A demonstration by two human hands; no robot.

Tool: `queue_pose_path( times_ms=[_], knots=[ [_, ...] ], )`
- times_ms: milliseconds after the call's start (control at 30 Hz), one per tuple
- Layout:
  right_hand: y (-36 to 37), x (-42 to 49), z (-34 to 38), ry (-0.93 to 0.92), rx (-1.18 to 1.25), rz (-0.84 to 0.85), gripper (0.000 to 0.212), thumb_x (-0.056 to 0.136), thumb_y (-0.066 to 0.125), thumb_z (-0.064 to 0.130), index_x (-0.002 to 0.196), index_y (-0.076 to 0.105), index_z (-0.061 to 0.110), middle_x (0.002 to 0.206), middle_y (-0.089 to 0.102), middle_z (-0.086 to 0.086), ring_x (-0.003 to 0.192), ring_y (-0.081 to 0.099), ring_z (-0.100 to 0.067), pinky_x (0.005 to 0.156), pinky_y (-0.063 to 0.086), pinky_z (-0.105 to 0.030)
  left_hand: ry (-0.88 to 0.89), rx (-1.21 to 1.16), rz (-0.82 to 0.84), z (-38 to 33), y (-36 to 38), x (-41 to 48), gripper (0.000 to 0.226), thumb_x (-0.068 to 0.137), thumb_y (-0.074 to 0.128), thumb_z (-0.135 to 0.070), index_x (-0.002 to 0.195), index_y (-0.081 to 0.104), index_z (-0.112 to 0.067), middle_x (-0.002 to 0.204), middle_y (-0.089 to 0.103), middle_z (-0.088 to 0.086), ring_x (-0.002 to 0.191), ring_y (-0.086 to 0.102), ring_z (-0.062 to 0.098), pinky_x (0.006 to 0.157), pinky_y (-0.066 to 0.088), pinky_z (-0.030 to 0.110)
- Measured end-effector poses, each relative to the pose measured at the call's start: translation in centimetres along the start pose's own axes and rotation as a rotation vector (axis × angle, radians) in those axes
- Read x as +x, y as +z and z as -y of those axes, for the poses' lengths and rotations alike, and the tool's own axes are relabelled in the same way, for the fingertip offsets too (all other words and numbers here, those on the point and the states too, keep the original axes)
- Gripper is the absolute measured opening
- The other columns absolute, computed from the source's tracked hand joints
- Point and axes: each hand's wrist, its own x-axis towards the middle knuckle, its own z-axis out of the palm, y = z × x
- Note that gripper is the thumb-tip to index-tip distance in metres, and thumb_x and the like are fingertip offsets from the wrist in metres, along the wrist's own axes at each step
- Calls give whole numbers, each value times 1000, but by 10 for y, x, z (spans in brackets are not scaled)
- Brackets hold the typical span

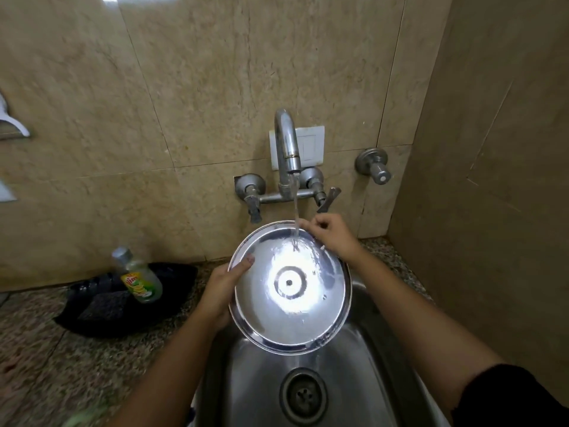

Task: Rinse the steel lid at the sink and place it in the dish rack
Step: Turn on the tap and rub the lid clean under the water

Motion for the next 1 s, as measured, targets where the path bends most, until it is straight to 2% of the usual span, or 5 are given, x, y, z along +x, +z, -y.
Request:
queue_pose_path(
  times_ms=[267,533,700,800,1000],
  knots=[
    [33,-7,42,-268,-366,339,37,78,74,40,66,64,7,60,62,-7,52,47,-8,52,38,-25,104,342,183,-12,21,10,21,87,66,-21,99,74,-5,102,72,24,99,68,38,95,48,51],
    [10,-37,-3,47,-420,-199,46,96,44,51,70,63,18,63,61,-1,59,56,-17,56,39,-30,92,48,-163,3,10,-2,34,91,59,-38,86,73,-7,88,74,16,76,67,27,74,55,42],
    [45,-39,3,5,-725,-429,41,102,30,31,118,62,12,113,64,-8,106,58,-25,88,42,-36,140,82,-216,11,25,-7,43,95,51,-39,82,72,-4,78,69,12,70,62,22,65,49,31],
    [90,-47,22,-297,-731,-330,49,99,26,28,145,37,17,149,43,-4,142,32,-21,116,21,-45,178,75,-187,13,42,-9,42,98,47,-34,88,72,-1,75,75,6,69,69,15,61,54,23],
    [87,-120,-31,-485,-904,116,60,100,32,38,154,11,22,161,8,3,149,2,-12,119,12,-37,184,-2,-301,9,21,-3,42,94,50,-44,77,70,-11,79,72,7,78,66,22,75,52,33]
  ],
)
